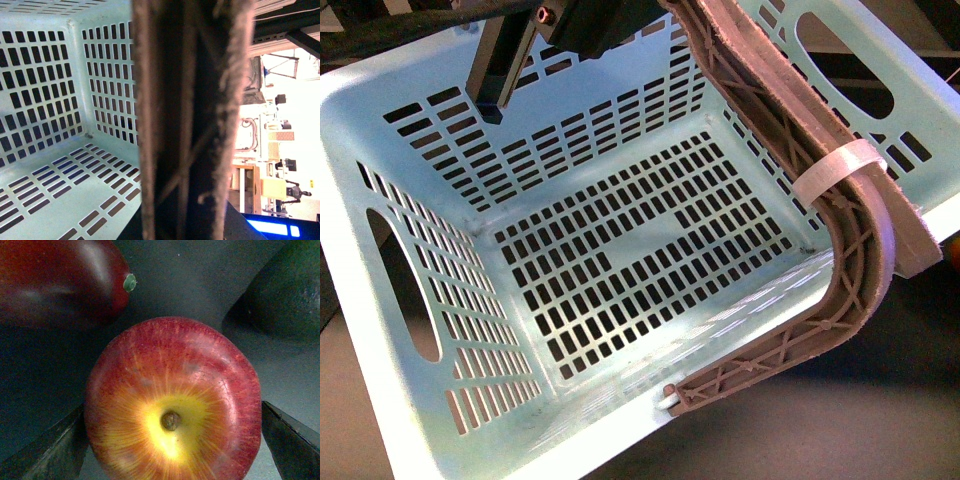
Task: Pick apple with right arm and hold basket with left
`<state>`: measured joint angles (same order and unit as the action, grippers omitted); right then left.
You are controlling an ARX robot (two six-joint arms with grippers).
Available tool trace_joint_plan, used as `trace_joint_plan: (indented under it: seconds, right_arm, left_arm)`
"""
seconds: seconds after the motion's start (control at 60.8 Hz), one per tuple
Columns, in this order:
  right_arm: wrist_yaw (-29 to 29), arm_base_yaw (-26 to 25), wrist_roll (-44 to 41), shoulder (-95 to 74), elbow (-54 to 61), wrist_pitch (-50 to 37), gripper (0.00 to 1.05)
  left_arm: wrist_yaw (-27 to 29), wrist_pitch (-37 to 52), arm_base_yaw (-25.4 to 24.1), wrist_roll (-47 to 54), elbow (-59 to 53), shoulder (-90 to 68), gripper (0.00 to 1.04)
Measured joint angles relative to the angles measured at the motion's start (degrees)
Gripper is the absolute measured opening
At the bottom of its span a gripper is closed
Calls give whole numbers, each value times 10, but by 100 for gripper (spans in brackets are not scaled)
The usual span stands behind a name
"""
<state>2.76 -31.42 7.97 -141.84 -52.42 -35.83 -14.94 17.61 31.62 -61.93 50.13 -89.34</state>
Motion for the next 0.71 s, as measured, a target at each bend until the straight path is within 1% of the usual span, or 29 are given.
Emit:
trace_joint_plan:
  seconds: [0.066, 0.214, 0.28, 0.378, 0.526, 0.608, 0.707]
  right_arm:
    - [-1, 0, 0, 0, 1, -5, 79]
    - [-8, -3, -2, 2, 18, -21, 75]
    - [-20, -6, -5, 9, 35, -31, 74]
    - [-45, -10, -21, 38, 77, -47, 74]
    - [-102, -8, -72, 118, 148, -67, 74]
    - [-135, 2, -92, 185, 192, -68, 74]
    - [-167, 23, -95, 278, 237, -45, 74]
  left_arm:
    - [0, 0, 0, 0, 0, 0, 6]
    - [0, 0, 0, 0, 0, 0, 6]
    - [0, 0, 0, 0, 0, 0, 6]
    - [0, 0, 0, 0, 0, 0, 6]
    - [0, 0, 0, 0, 0, 0, 6]
    - [0, 0, 0, 0, 0, 0, 6]
    - [0, 0, 0, 0, 0, 0, 6]
